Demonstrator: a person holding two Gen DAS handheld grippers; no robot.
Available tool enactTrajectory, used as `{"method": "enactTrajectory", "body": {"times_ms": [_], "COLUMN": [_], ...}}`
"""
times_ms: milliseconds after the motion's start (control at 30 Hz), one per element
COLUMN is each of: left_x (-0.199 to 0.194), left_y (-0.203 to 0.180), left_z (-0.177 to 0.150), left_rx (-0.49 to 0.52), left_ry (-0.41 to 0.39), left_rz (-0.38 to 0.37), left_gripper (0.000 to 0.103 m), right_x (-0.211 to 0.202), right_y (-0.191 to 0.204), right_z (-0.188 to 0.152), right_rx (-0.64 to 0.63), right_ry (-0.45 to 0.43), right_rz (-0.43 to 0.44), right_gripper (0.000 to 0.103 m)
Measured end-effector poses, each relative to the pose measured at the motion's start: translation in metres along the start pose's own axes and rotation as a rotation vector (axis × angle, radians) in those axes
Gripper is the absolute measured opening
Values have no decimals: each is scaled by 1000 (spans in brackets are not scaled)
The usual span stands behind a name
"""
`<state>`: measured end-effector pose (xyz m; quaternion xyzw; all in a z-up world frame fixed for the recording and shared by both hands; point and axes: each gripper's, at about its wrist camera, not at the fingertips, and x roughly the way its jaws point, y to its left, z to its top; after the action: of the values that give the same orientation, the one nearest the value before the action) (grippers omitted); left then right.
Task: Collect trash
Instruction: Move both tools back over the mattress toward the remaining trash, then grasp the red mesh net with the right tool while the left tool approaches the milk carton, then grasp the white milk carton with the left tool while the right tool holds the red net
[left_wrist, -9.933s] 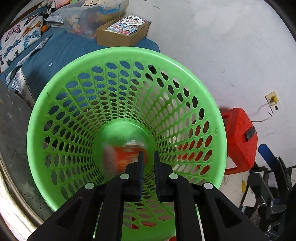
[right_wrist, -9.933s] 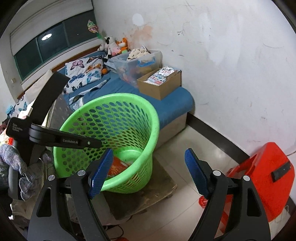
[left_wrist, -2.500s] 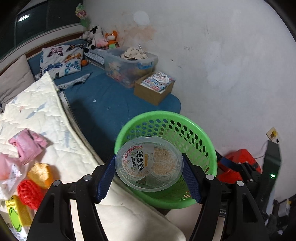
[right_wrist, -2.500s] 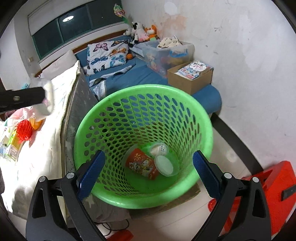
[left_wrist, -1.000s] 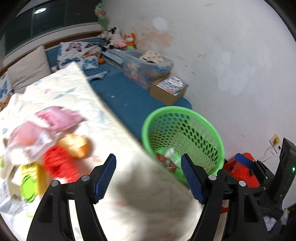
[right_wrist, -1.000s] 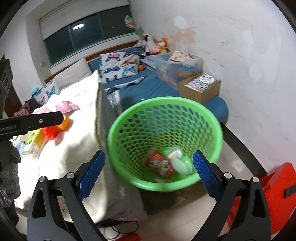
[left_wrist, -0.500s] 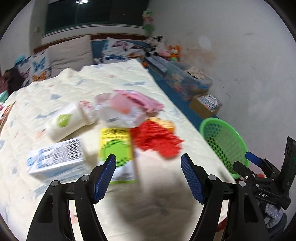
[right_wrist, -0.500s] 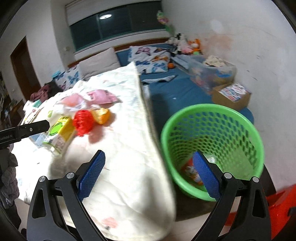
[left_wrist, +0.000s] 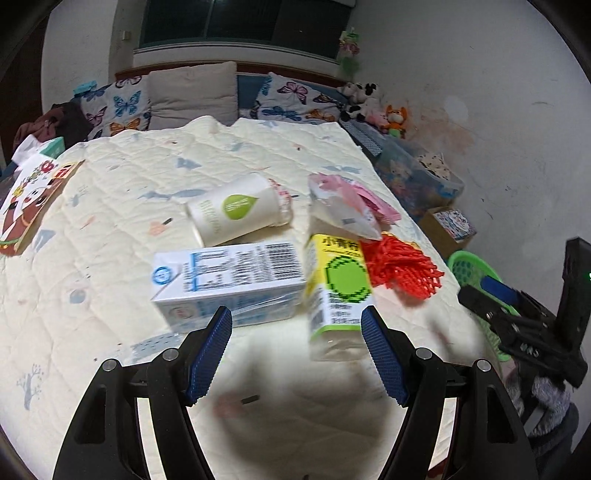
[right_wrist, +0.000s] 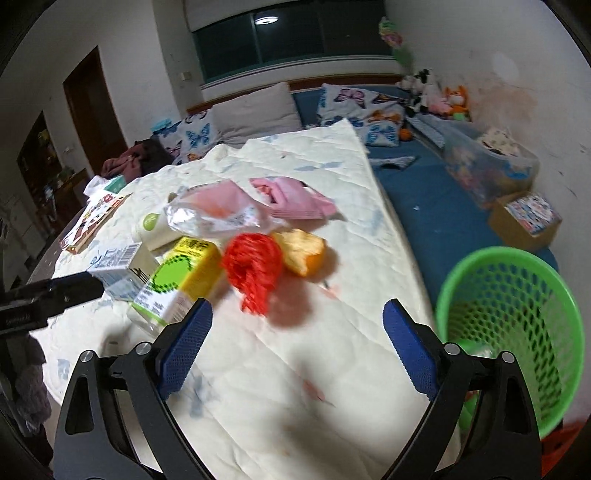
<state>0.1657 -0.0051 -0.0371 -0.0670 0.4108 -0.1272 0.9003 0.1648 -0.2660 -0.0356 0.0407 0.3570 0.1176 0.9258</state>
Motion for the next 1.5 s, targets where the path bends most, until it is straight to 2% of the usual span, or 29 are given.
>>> {"method": "enactTrajectory", "body": {"times_ms": [267,600,767,833,1067,1133,1300,1500], "left_x": [-9,-11,-7,-6,9,12,17,18], "left_y": [18,25,26,26,23,19,10,0], "left_z": [-1,4,10,13,35,39,38,30], "left_rx": [-37,7,54,54,29,30,49,143], "left_ry": [-20,-18,-3,2,9,9,17,29], "left_rz": [17,24,29,17,-17,-24,-43,-37], "left_gripper": [70,70,70,70,70,70,70,70], "right_x": [30,66,78,81,78,74,63,37], "right_y": [16,24,26,26,29,29,25,18], "right_z": [16,24,22,21,17,16,12,8], "right_rx": [-59,-89,-94,-91,-89,-83,-65,-45], "right_ry": [14,62,90,97,95,93,81,44], "right_rz": [8,12,15,18,42,56,69,85], "right_gripper": [85,77,67,59,45,36,34,34]}}
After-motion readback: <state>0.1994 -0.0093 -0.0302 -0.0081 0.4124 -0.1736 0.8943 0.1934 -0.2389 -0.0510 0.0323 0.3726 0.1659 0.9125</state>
